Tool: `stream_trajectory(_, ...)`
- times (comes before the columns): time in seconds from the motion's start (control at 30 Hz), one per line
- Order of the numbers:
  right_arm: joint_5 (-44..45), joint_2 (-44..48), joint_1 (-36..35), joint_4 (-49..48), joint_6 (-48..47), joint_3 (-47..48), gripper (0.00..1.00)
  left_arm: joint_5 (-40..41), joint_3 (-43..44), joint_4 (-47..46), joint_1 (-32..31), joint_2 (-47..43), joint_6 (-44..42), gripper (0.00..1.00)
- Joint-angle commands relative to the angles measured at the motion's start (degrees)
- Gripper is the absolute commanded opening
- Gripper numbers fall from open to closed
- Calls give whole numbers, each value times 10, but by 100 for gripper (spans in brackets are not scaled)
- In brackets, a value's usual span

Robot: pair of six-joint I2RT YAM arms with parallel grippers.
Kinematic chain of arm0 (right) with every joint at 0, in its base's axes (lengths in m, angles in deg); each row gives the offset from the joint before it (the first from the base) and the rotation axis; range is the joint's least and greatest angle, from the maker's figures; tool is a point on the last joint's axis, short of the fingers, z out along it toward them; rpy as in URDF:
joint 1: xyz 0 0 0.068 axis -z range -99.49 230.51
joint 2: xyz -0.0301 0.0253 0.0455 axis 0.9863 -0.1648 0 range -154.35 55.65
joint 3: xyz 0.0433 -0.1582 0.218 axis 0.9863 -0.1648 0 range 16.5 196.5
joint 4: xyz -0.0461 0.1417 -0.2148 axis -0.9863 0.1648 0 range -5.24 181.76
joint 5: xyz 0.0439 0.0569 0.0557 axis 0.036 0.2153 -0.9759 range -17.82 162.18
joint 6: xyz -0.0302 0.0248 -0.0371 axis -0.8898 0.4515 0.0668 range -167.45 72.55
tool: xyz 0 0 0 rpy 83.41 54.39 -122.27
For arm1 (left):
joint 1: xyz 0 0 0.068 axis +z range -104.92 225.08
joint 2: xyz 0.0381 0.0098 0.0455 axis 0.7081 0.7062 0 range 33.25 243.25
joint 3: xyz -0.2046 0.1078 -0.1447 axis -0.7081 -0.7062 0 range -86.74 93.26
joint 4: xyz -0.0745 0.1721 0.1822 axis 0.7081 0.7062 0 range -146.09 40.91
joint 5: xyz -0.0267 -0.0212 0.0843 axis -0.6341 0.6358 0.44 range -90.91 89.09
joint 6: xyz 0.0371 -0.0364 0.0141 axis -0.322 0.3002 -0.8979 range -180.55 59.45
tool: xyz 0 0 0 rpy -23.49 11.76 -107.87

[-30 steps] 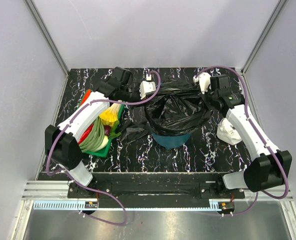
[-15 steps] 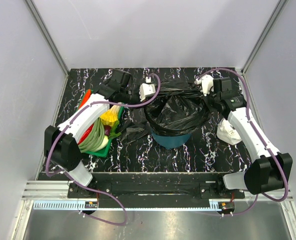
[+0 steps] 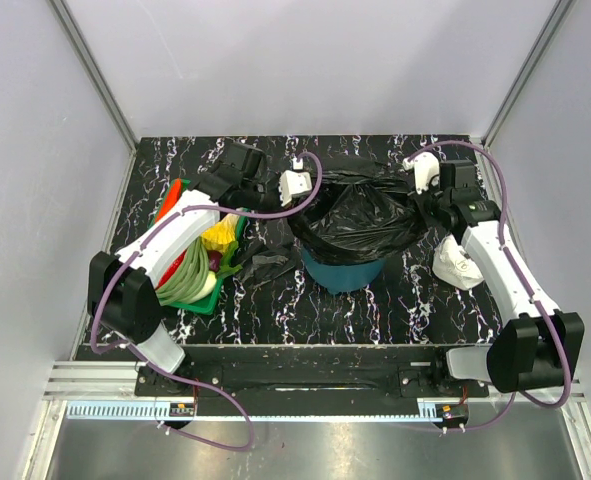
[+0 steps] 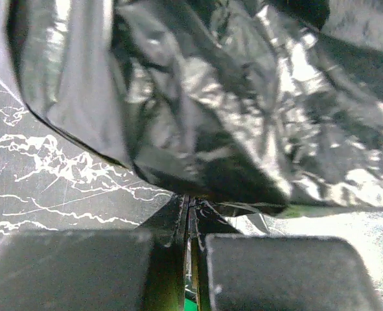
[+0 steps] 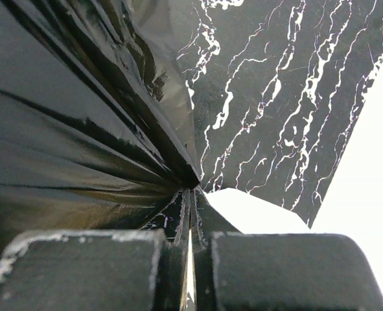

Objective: Put the trash bags into the trash bin

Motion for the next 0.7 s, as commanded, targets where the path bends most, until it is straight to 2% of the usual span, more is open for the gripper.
stream_trajectory(0.0, -6, 10, 9, 31, -25, -25, 0, 12, -11, -9, 4, -21, -14, 0)
stream_trajectory(0.5, -32, 89, 11, -34, -45, -76, 0, 6, -66, -9, 6, -40, -31, 0)
stream_trajectory(0.67, -40, 83, 12, -49, -66, -62, 3, 13, -88, -26, 7, -49, -30, 0)
